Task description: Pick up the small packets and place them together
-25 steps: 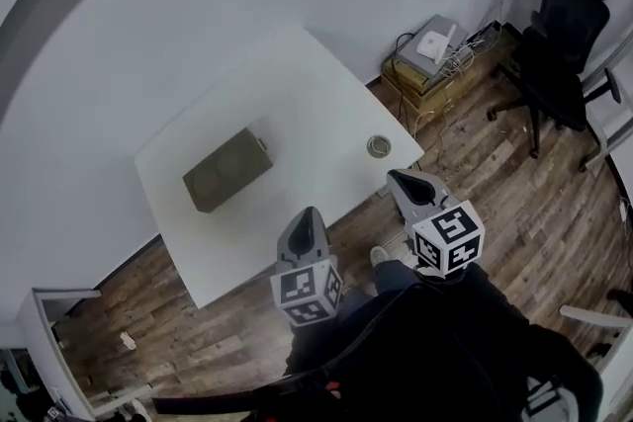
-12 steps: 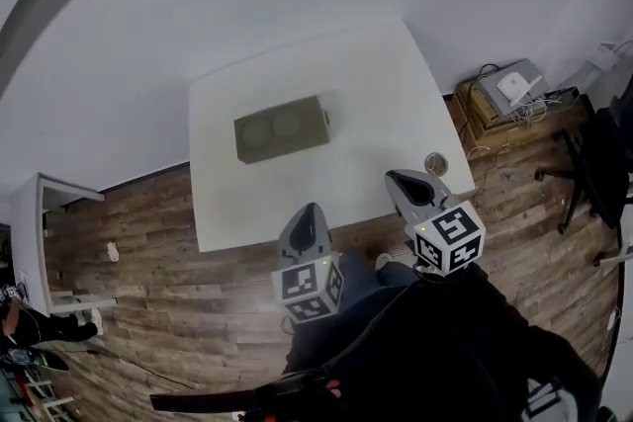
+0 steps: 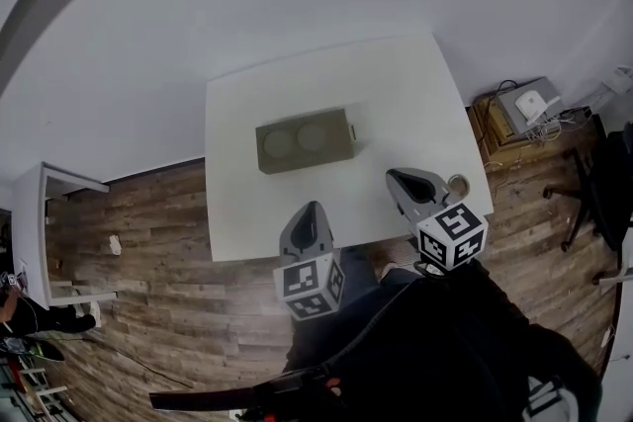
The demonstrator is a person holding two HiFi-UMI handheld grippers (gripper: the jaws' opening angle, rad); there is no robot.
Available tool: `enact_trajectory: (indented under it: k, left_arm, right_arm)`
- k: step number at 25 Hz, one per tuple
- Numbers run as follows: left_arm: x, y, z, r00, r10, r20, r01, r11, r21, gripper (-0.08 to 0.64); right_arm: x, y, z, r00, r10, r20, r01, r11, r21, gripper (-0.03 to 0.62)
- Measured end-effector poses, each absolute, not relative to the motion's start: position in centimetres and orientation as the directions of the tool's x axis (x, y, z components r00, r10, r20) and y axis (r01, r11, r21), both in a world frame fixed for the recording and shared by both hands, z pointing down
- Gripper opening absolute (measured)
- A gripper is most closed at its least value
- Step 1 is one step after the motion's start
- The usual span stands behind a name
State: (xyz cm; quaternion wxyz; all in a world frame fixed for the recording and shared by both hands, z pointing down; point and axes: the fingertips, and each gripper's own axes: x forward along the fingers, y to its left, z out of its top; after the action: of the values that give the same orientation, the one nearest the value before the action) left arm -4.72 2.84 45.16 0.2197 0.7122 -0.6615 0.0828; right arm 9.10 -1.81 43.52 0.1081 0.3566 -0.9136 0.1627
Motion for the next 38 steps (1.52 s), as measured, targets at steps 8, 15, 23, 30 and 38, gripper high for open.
enact_trajectory:
  k: [8, 15, 23, 30, 38]
  left_arm:
    - [-9.1, -3.1, 46.7, 0.138, -0.887, 0.44, -0.976, -0.047, 0.211, 0.0]
    - [-11.2, -7.0, 47.7, 0.182, -0.87, 0.459, -0.972, -0.087, 0.22, 0.0]
    - [-13.1, -8.7, 49.8, 0.222, -0.838, 0.499, -0.965, -0.115, 0.235, 0.0]
    - [-12.8, -9.7, 50.0, 0.222, -0.837, 0.501, -0.963, -0.109, 0.245, 0.0]
    - [-11.8, -10.3, 49.4, 0.198, -0.835, 0.513, -0.967, -0.081, 0.241, 0.0]
  right_arm:
    - [6.8, -7.4, 44.9, -0.673, -0.645, 0.363, -0.733, 0.647, -0.21, -0.006]
    - [4.9, -10.8, 45.6, -0.667, -0.651, 0.364, -0.741, 0.629, -0.233, -0.006]
    - [2.9, -12.1, 46.8, -0.688, -0.611, 0.391, -0.716, 0.658, -0.231, -0.006]
    - [2.8, -12.9, 47.3, -0.694, -0.585, 0.42, -0.702, 0.679, -0.216, -0.006]
    - [3.1, -14.4, 47.1, -0.759, -0.497, 0.421, -0.616, 0.758, -0.215, -0.006]
